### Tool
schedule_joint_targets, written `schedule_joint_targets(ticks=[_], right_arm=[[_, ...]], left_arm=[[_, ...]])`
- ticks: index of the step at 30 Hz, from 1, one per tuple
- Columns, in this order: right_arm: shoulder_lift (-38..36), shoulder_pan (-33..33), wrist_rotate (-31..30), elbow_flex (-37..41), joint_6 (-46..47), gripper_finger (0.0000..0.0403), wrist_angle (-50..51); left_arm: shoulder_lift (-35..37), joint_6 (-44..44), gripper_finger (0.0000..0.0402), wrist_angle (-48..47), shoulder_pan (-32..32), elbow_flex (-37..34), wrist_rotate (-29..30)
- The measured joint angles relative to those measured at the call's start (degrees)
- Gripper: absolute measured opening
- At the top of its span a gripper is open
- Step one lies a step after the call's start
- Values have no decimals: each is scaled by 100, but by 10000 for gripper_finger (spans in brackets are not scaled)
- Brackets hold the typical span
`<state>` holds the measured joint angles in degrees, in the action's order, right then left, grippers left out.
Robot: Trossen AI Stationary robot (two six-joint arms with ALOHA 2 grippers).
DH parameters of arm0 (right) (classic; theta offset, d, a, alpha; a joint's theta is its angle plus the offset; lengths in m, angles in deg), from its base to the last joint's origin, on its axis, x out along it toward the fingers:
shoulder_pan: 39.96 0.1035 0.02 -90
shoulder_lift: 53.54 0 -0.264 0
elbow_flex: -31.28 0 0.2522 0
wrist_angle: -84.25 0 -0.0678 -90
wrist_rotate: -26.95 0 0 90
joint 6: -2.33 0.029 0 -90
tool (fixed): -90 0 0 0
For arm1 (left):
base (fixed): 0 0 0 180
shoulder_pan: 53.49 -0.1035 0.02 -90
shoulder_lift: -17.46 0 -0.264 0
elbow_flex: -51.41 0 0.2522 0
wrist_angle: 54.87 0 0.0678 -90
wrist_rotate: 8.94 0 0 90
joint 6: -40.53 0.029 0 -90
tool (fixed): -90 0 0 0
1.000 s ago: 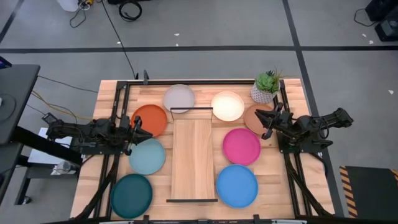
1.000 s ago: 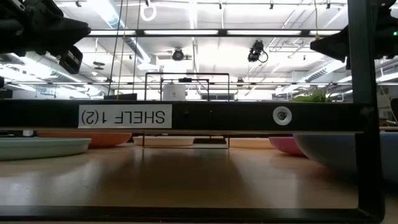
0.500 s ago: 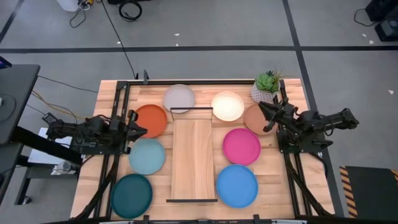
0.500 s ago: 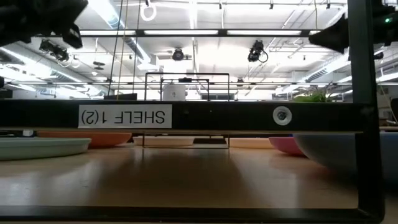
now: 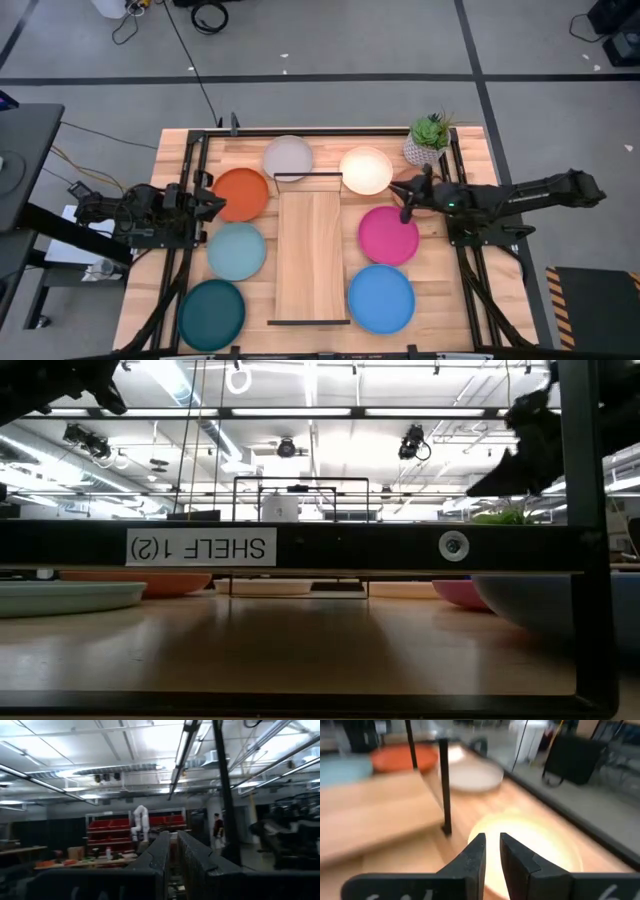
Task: Place and stack plates onto a shelf
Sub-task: Put the light orange plate on the shelf
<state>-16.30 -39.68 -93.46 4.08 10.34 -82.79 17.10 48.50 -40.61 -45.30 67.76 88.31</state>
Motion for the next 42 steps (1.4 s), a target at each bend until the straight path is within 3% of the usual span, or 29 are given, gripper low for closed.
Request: schedule_joint_targets(ticks=[6,17,28,31,35,42], right_arm=[[1298,-560,813,-454,144,61,226],[3168,-1094,1474,-1618,-422,75,995],[4435,-1341,1691,-2189,-1538,178,1136],[4595,-1429,1817,-2194,-1578,191,1126],[4743,-1528,1857,-2194,-1618,181,1125],[4928,-1661,1976,-2196,-1722,124,1124]], left_arm=[[0,84,41,-10,0,0,422],[0,69,41,-423,0,0,625],[0,-58,41,-1037,0,0,627],[0,-134,41,-1120,-2,0,626],[0,-132,41,-1167,-1,0,625],[0,-134,41,-1167,0,0,627]])
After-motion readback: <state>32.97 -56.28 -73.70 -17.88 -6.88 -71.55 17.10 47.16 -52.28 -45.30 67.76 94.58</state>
